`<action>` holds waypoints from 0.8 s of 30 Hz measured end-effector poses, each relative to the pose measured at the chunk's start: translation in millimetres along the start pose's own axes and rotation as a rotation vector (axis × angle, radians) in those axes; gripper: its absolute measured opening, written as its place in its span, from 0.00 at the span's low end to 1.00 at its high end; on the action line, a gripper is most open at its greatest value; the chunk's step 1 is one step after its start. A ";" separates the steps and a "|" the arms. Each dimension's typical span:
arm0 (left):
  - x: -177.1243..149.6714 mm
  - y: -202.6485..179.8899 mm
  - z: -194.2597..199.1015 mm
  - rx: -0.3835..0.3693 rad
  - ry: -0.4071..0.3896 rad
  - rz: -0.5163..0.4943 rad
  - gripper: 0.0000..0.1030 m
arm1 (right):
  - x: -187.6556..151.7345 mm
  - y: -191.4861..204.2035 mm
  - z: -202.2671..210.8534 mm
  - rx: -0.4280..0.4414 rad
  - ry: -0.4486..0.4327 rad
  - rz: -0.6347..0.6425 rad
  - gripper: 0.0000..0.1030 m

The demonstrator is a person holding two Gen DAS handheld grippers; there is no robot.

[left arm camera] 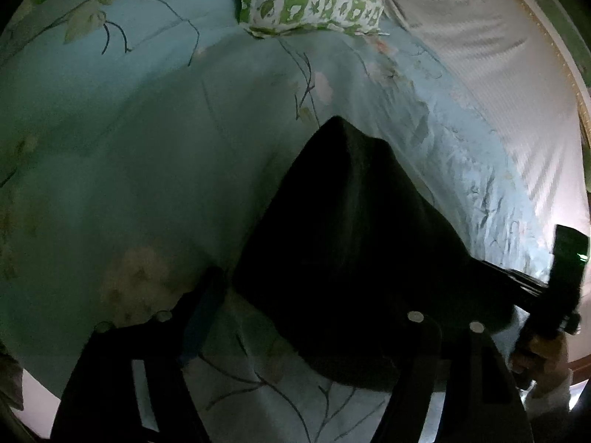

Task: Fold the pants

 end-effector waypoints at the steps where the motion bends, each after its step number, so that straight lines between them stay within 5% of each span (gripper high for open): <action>1: 1.0 -1.6 -0.8 -0.001 -0.008 -0.008 0.49 | -0.2 2.8 7.6 0.007 -0.015 0.009 0.11; 2: 1.9 -2.5 -1.3 0.001 -0.013 -0.015 0.46 | -0.1 4.7 13.6 0.007 -0.030 0.015 0.11; 4: 4.9 -6.8 4.6 -0.023 -0.031 -0.019 0.20 | 3.0 9.6 23.4 -0.007 -0.056 0.026 0.11; 8: 9.2 -23.1 51.1 -0.146 -0.110 -0.045 0.16 | 10.3 20.8 44.5 -0.012 -0.120 0.044 0.11; 14: 4.1 -36.6 101.3 -0.243 -0.181 -0.145 0.16 | 17.8 20.8 56.1 0.125 -0.234 -0.041 0.10; 24: 24.1 -23.3 35.9 -0.018 -0.200 -0.258 0.16 | 20.4 -15.8 11.4 -0.029 -0.254 -0.137 0.09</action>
Point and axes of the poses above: each gripper's, at about its wrist camera, not at the fingertips, and z roughly against the way its jaws point, y to its left, x to its top, the point moved 10 cm from there along -z, roughly the way its jaws point, and after that the axes turned 9 degrees about z, right-handed, at the moved point
